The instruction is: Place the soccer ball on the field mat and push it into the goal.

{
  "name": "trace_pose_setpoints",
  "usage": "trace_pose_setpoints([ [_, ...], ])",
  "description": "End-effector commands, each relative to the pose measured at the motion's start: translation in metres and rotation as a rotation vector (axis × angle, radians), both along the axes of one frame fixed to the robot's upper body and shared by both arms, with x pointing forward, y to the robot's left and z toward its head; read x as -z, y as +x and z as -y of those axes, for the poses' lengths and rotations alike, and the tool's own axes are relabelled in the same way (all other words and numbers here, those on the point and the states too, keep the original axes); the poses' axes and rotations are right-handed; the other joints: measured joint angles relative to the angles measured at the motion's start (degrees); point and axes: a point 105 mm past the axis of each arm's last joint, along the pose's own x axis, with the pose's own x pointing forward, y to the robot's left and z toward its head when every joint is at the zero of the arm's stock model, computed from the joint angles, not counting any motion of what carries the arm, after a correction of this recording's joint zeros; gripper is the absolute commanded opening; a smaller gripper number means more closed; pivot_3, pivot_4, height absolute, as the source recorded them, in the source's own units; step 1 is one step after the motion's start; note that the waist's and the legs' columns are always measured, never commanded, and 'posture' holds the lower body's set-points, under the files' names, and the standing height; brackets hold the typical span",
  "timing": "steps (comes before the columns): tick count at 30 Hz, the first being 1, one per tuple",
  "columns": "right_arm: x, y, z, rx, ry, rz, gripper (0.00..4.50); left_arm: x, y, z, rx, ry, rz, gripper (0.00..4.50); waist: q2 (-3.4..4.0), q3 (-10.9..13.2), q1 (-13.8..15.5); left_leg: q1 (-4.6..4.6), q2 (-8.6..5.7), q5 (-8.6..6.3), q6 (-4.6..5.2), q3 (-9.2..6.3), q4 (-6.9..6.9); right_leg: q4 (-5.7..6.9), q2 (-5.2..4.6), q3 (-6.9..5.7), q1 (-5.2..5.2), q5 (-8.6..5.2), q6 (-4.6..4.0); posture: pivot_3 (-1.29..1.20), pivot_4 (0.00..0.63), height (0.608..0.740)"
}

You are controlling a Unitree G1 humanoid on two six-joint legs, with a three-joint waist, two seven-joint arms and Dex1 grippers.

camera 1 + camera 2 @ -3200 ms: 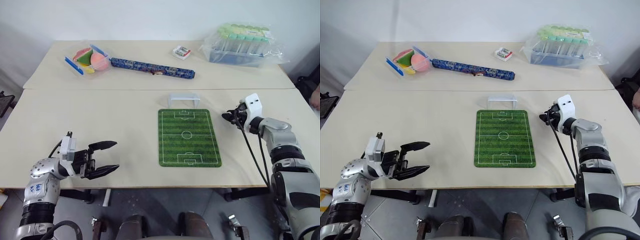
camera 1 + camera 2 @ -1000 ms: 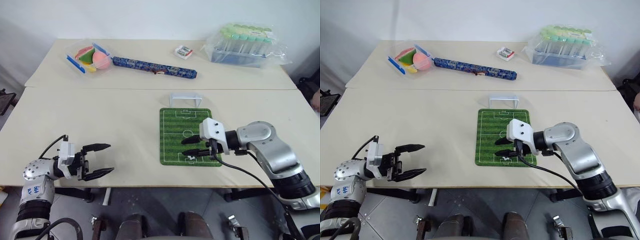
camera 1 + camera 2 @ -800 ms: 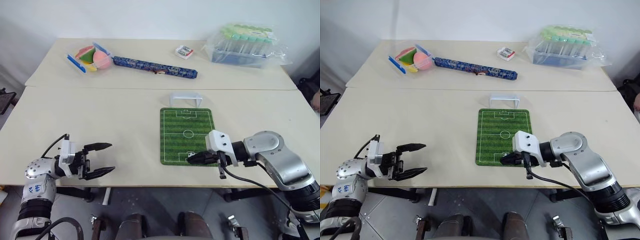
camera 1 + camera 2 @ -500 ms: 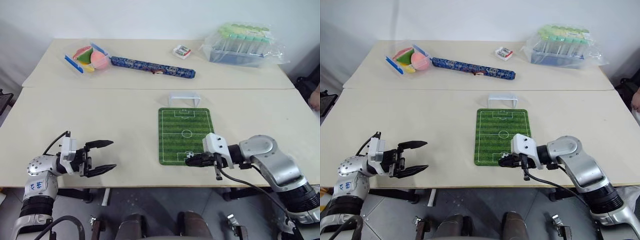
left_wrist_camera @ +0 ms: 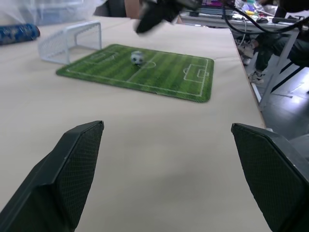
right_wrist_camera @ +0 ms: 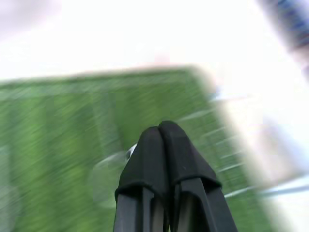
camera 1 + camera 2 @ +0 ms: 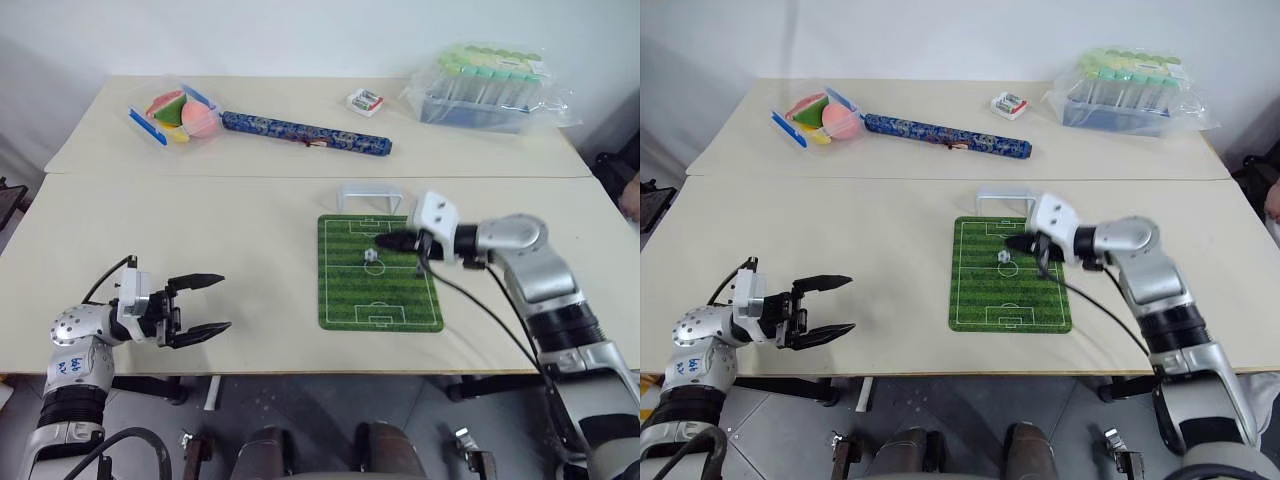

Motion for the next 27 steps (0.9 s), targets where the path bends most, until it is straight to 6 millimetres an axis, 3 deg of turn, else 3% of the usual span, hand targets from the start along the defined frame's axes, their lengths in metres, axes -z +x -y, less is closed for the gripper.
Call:
trace_pose_setpoints([
  [1, -0.01, 0.002, 0.012, 0.051, 0.03, 0.033, 0.07, 0.0, -0.003, -0.001, 0.048, 0.015, 0.01, 4.5, -0.01, 0.0, 0.0, 0.0, -0.01, 0.0, 0.0, -0.01, -0.02, 0.0, 0.0, -0.01, 0.0, 0.0, 0.0, 0.0, 0.15, 0.74],
  [13, -0.007, -0.016, 0.059, 0.182, 0.124, -0.057, 0.07, -0.017, 0.019, 0.006, -0.028, -0.101, 0.028, 4.5, -0.02, 0.0, 0.0, -0.09, -0.04, 0.0, 0.01, 0.01, 0.04, -0.04, -0.01, -0.06, -0.01, 0.0, 0.0, 0.0, 0.15, 0.74],
  [14, -0.007, -0.019, 0.064, 0.181, 0.142, -0.067, 0.23, -0.019, 0.02, 0.006, -0.04, -0.116, 0.033, 4.5, -0.02, 0.0, 0.0, -0.09, -0.04, 0.0, 0.01, 0.01, 0.04, -0.03, 0.0, -0.06, -0.01, 0.0, 0.0, 0.0, 0.15, 0.74],
  [18, 0.002, -0.023, 0.098, 0.234, 0.187, -0.098, 1.27, -0.027, 0.028, 0.004, -0.106, -0.163, 0.024, 4.5, -0.04, 0.0, 0.0, -0.09, -0.05, 0.0, 0.01, 0.02, 0.05, -0.04, -0.02, -0.03, 0.0, 0.0, 0.0, 0.0, 0.15, 0.74],
  [23, 0.019, -0.037, 0.125, 0.21, 0.209, -0.141, 3.06, -0.032, 0.035, 0.0, -0.179, -0.167, 0.038, 4.5, -0.05, 0.0, 0.0, -0.08, -0.05, 0.0, 0.01, 0.01, 0.05, -0.06, -0.01, -0.03, 0.02, 0.0, 0.0, 0.0, 0.15, 0.74],
  [27, 0.035, -0.048, 0.147, 0.214, 0.222, -0.181, 4.48, -0.036, 0.028, -0.002, -0.156, -0.186, 0.035, 4.5, -0.05, 0.0, 0.0, -0.06, -0.05, 0.0, 0.01, 0.03, 0.05, -0.06, -0.01, -0.02, 0.03, 0.0, 0.01, 0.0, 0.15, 0.74],
])
